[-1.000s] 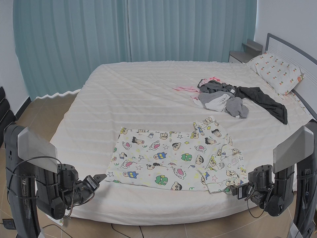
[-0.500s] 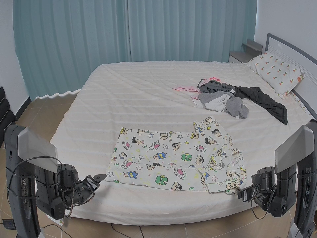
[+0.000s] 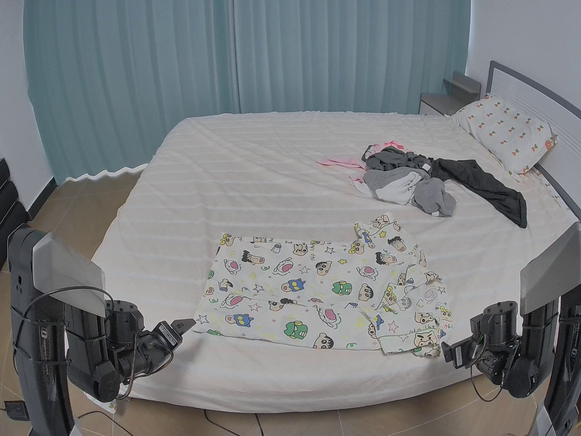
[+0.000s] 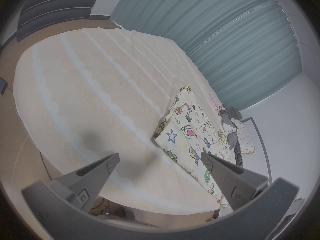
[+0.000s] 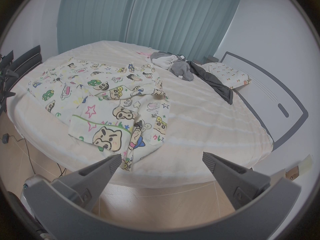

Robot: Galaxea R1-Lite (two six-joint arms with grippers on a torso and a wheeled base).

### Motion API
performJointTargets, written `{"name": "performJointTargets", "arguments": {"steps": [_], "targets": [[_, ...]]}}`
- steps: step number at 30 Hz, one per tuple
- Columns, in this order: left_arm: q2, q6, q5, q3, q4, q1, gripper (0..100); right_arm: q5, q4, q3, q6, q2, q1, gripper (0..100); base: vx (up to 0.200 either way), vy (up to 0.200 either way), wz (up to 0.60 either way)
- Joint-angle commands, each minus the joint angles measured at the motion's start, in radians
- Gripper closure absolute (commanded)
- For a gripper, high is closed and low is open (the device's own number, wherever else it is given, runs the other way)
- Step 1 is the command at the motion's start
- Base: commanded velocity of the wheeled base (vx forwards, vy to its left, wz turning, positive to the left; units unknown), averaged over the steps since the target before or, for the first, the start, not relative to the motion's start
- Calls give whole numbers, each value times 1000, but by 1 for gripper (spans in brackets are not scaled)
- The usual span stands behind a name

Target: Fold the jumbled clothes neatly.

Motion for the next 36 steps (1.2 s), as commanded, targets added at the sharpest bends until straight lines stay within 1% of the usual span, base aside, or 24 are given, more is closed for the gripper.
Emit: {"name": "performJointTargets", "arguments": {"steps": [1,2,8,15,17,18,19,20,21,22,27,31,36], "targets": [[2,-1,0,0,-18,0,0,9,-9,-28,25,-23,6,0,0,0,0],[2,-1,0,0,-18,0,0,13,-9,-44,37,-20,7,0,0,0,0],[2,-1,-1,0,-18,0,0,30,-7,-168,202,20,40,0,0,0,0],[2,-1,0,0,-18,0,0,142,-1,-243,416,37,124,0,0,0,0],[2,-1,-1,0,-18,0,0,184,-2,-249,471,46,138,0,0,0,0],[2,-1,-1,0,-18,0,0,217,-2,-251,504,45,146,0,0,0,0],[2,-1,-1,0,-18,0,0,233,-2,-249,518,43,147,0,0,0,0],[2,-1,-1,0,-18,0,0,271,-2,-246,544,41,149,0,0,0,0],[2,-1,-1,0,-18,0,0,294,-2,-246,556,41,147,0,0,0,0],[2,-1,-1,0,-18,0,0,302,-1,-245,557,45,144,0,0,0,0],[2,-1,-1,0,-18,0,0,314,-2,-243,559,78,136,0,0,0,0],[2,-1,-1,0,-18,0,0,342,-7,-249,559,121,112,0,0,0,0],[2,-1,-1,0,-18,0,0,351,2,-249,559,144,93,0,0,0,0]]}}
